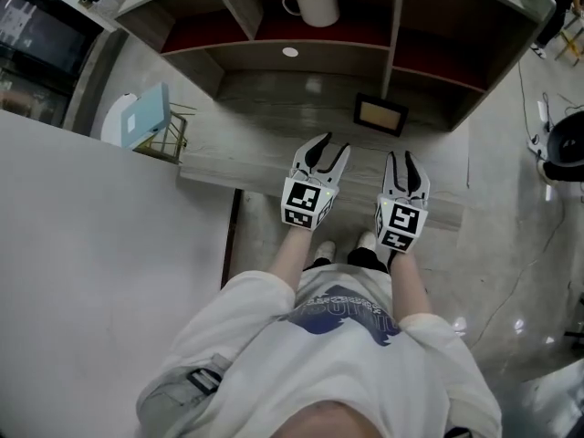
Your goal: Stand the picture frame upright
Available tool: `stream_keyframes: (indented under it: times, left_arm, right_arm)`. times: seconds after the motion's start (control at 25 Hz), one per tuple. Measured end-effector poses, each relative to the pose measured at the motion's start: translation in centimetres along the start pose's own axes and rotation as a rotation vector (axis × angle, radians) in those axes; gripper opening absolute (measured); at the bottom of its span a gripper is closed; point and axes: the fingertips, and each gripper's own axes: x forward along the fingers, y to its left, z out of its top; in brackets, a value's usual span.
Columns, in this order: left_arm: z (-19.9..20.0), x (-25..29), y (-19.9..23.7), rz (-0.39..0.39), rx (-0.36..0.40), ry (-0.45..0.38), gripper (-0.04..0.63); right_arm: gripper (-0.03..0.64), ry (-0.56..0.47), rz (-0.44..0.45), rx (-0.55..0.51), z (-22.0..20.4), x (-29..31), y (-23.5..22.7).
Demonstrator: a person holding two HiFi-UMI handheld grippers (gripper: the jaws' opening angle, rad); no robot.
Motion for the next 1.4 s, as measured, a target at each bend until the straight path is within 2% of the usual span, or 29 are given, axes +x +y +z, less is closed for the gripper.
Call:
stream_keyframes:
  times: [0.08,0.2,0.36,0.64,1.4]
  left_arm:
    - [1.2,-0.9,-0.4,-0.024,0.021,-0.026,0.142]
    - [3.3,-2.3,-1.0,-0.053,0.049,-0.084,0.059]
    - [6.3,-3.5,-1.1,-0.061,0.061,-0.156,0.009]
    - [8.4,-3.7,-0.6,-0.068,0.067,-0.217,0.006]
    - [8.5,-3.0,0.4,-0.057,0.083,-0.207,0.006]
  right_arm:
    - [0.046,-0.021,-0.027,-0.009,1.1,-1.0,0.4]
    - [0.017,-0.07,-0.048,-0.046,3.2,-2.6,1.3]
    - [-0.002,-0.132,-0.069,-0.082,6.1,-3.8,1.8]
    - [-0.002,-0.182,-0.109,-0.093,8.5,-4.4,1.4]
    - [-0.003,-0.211,-0.13,-0.117,9.6,-4.3,1.0]
